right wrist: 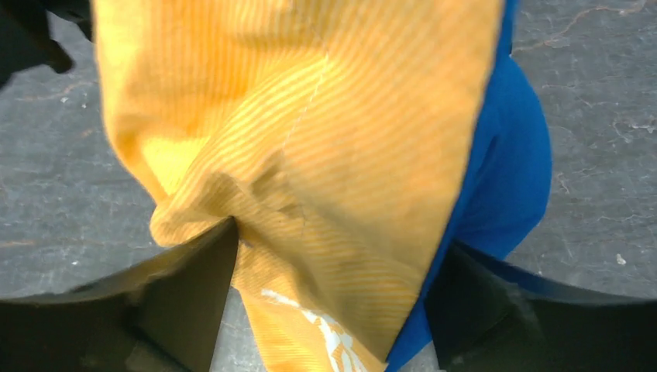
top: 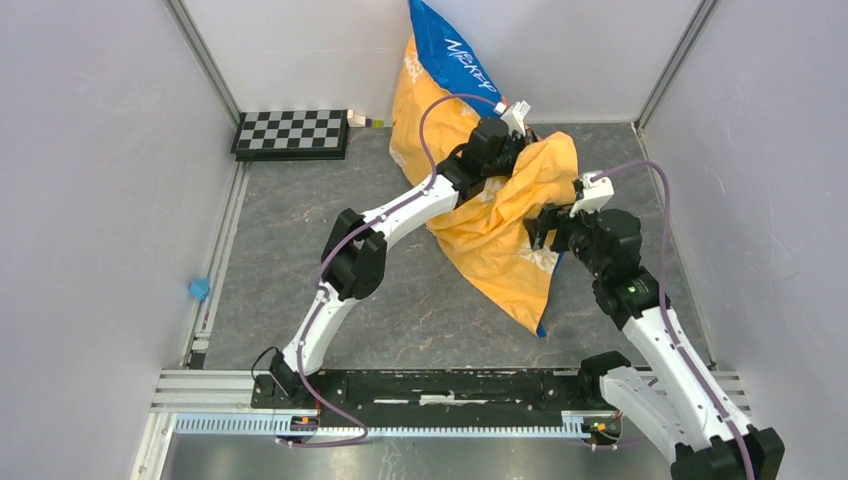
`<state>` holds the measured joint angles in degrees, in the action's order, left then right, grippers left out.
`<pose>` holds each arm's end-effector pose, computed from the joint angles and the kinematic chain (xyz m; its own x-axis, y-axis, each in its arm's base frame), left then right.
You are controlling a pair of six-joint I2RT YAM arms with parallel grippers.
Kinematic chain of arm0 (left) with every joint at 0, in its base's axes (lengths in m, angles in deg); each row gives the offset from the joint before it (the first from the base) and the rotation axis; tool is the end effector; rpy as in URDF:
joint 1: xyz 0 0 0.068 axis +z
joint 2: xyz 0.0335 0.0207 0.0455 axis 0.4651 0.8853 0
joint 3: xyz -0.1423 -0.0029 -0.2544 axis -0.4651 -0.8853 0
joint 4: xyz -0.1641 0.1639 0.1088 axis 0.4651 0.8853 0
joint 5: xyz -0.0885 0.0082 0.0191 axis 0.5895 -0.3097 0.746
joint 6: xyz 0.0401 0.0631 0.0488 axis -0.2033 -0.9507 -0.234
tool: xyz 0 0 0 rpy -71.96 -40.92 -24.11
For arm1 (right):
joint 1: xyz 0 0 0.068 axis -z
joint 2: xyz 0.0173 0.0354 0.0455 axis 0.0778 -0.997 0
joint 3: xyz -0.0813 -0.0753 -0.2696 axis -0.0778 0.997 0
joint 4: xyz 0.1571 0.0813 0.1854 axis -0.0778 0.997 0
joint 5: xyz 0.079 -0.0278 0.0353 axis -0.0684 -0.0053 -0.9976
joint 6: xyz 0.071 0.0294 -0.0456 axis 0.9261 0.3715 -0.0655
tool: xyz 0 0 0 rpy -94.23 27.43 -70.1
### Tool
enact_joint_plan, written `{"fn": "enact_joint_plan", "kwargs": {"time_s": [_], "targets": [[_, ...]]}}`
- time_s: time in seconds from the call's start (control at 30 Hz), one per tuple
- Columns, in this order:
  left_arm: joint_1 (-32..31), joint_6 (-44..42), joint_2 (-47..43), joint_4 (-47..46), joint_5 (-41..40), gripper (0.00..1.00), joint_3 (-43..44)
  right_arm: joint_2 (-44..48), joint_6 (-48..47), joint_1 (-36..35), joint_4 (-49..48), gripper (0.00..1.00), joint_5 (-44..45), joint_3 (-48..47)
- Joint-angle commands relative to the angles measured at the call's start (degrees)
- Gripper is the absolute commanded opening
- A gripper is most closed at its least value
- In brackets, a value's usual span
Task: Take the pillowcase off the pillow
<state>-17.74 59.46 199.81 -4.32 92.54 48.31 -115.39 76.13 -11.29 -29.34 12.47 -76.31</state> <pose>0.4095 -0.4605 0.2978 -0.7954 -0.2208 -0.5645 0.4894 0.3154 -0.8130 0.1965 0.0627 0.3125 -0.2978 0.1392 -0.9444 -0.2928 0.9283 0.2291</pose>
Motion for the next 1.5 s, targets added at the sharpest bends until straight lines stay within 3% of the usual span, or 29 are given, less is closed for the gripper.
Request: {"fn": "enact_joint_plan", "kwargs": {"time_s": [0.0,0.1,0.13,0.27,0.37,0.5,0.63,0.8,0.93,1.17,1.3,1.47], "targets": [[0.8,-0.4,-5.7,-4.0,1.2,0.11,-0.7,-2.0,3.7,-0.2,-4.6,0.73,-0.7,0.5],[0.8,-2.5,-8.4,-1.1,1.5,0.24,-0.7,-4.0,6.7,-0.1,-2.0,0.10,7.9,-0.2],[0.8,-4.0,-9.8,0.8,1.0,0.32,-0.8,-4.7,7.3,0.0,-0.9,0.00,10.2,-0.5],[1.2,-10.6,-18.0,8.5,-4.3,0.69,-3.8,-6.3,10.6,1.8,0.6,0.00,14.0,0.1],[2.0,-14.6,-25.8,12.7,-11.6,0.85,-8.8,-7.4,11.6,4.9,1.1,0.00,13.6,0.4],[5.4,-15.5,-33.3,19.6,-17.8,0.87,-12.9,-10.0,11.3,9.2,1.1,0.00,12.5,0.1],[9.5,-15.4,-39.0,15.9,-19.8,0.87,-23.2,-14.1,11.4,12.5,3.0,0.00,17.4,-1.8],[14.1,-14.0,-38.7,13.3,-16.4,0.89,-29.8,-20.2,12.7,17.3,7.5,0.00,20.2,-7.2],[16.2,-17.8,-36.2,8.9,-16.3,0.94,-34.6,-19.9,11.7,17.9,9.7,0.05,21.6,-11.1],[18.0,-32.8,-24.5,11.6,-22.4,1.00,-25.7,-17.6,9.4,17.9,7.3,0.07,18.1,-11.0],[19.1,-35.5,-21.7,9.4,-30.1,1.00,-24.6,-18.3,8.2,17.9,6.0,0.08,15.5,-10.6],[23.1,-35.2,-20.8,3.0,-23.7,1.00,-25.8,-19.3,7.7,17.9,5.2,0.09,15.0,-10.8]]}}
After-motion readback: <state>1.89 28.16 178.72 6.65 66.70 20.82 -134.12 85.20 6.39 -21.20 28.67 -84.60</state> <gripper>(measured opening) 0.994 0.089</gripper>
